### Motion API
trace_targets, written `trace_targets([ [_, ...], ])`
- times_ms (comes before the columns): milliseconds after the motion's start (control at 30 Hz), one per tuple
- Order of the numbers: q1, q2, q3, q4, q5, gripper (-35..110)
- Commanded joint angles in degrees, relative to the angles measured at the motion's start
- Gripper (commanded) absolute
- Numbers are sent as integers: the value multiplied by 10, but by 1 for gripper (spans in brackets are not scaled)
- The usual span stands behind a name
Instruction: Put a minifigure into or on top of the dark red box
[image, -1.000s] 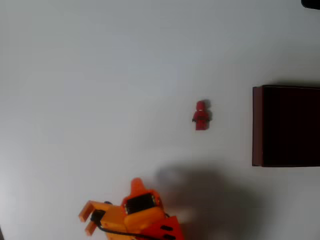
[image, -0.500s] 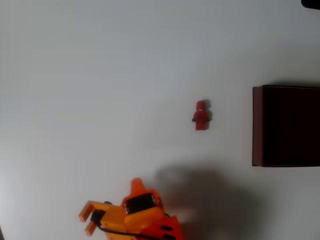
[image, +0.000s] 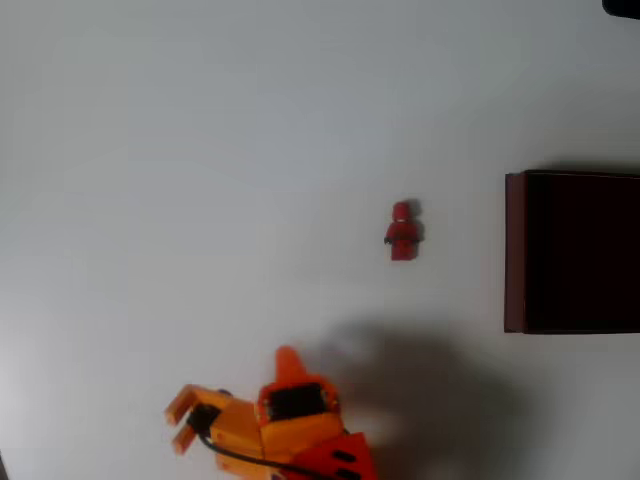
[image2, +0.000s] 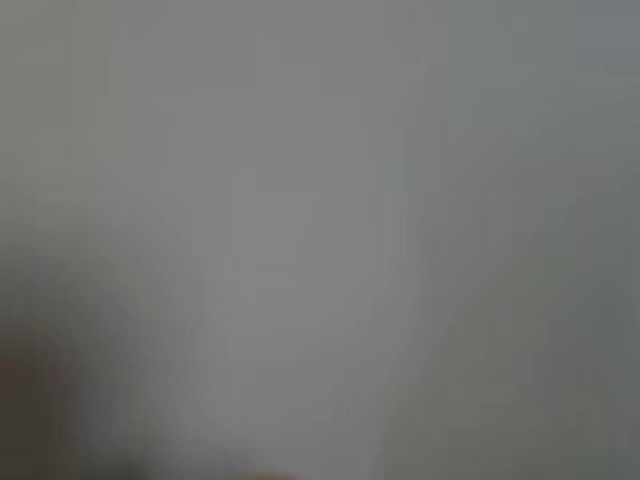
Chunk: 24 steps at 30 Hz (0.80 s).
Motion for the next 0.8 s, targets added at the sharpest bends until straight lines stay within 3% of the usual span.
trace_targets([
  [0,42,8,-40,18,123,2],
  [100,90,8,-75,27,269,1],
  [167,115,8,-75,33,418,4],
  [267,79,8,-76,33,540,18],
  [467,47,8,-59,45,844,22],
  [567,29,9,-41,-2,886,15],
  [767,25,9,-6,-31,962,18],
])
